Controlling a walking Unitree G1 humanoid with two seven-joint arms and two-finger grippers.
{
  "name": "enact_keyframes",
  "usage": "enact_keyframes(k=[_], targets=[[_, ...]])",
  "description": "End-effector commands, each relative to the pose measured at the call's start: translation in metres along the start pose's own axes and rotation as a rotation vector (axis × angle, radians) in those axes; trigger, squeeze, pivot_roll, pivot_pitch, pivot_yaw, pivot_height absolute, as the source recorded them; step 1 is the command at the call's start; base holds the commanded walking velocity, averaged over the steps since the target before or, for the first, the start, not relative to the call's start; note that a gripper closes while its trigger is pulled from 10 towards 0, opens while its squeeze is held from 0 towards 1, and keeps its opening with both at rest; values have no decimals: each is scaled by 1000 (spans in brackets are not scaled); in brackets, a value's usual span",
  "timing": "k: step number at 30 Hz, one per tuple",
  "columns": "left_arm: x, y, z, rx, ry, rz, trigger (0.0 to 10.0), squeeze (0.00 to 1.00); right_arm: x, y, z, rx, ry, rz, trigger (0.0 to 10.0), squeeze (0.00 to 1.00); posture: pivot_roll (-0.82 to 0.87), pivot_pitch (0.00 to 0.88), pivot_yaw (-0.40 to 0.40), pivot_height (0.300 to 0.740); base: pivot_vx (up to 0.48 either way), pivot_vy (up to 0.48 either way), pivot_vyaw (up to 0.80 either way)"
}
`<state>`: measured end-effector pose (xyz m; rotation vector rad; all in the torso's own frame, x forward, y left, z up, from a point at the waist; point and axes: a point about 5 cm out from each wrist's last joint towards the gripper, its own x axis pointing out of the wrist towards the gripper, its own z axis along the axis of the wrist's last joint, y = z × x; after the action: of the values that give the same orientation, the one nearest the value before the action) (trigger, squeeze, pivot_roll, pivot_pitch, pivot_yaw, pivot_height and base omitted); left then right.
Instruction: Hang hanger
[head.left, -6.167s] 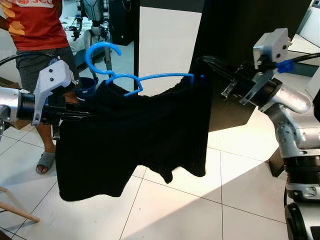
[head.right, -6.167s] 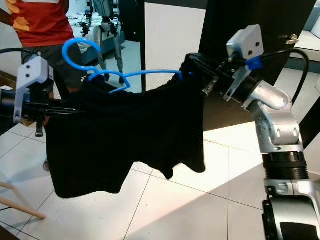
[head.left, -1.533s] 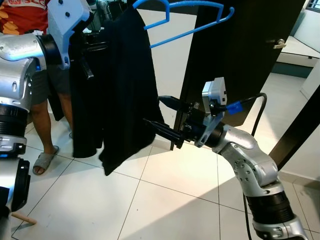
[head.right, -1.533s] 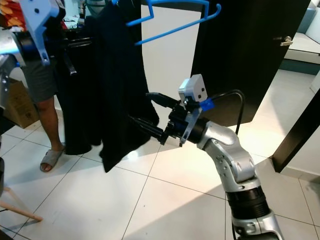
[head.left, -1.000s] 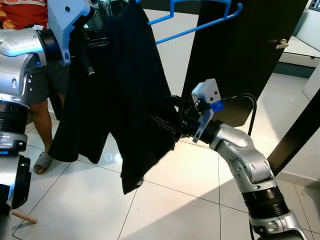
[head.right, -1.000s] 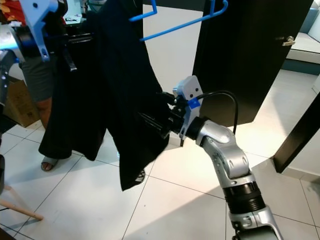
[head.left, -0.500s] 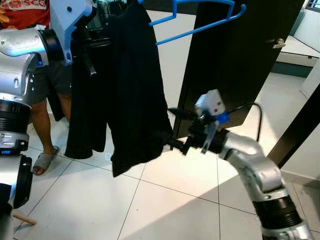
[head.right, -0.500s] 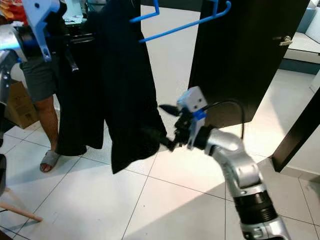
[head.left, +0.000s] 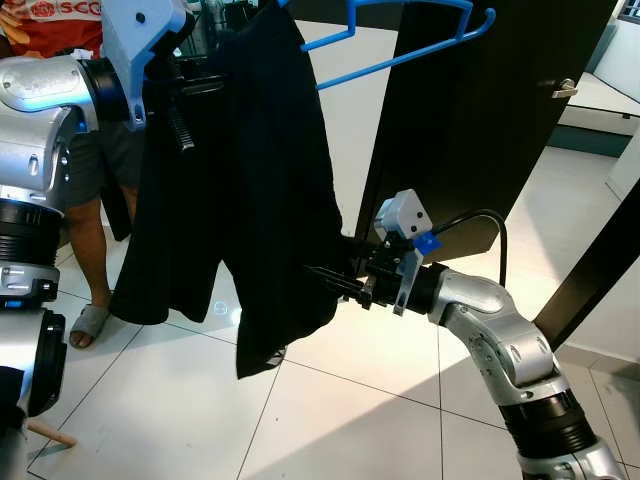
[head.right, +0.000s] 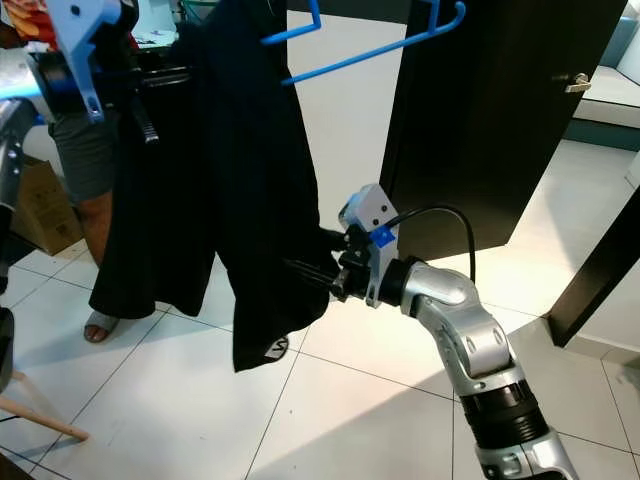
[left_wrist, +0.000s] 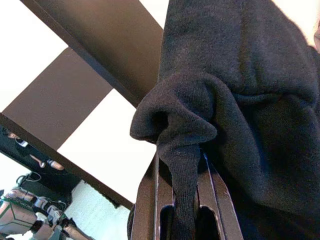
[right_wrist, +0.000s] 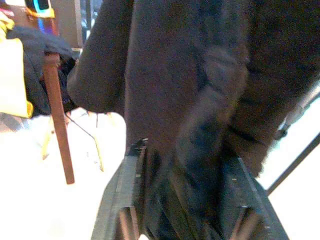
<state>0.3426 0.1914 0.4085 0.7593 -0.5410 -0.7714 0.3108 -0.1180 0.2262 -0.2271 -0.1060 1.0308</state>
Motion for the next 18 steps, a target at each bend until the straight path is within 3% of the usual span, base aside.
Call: enact_keyframes(k=[1,13,18], targets=[[-1,9,15,50,-42,19,10000,0,-6,-4,-6,8,40,-9,0,0,7,0,-56,740,0,0,0],[-12,18,15,65,-16,53,10000,0,-27,-5,-19,5,127,16,0,0,7,0,-55,740,0,0,0],[-14,19,14,66,-12,58,10000,0,-30,-15,-15,-19,116,-42,0,0,8,0,-56,740,0,0,0]])
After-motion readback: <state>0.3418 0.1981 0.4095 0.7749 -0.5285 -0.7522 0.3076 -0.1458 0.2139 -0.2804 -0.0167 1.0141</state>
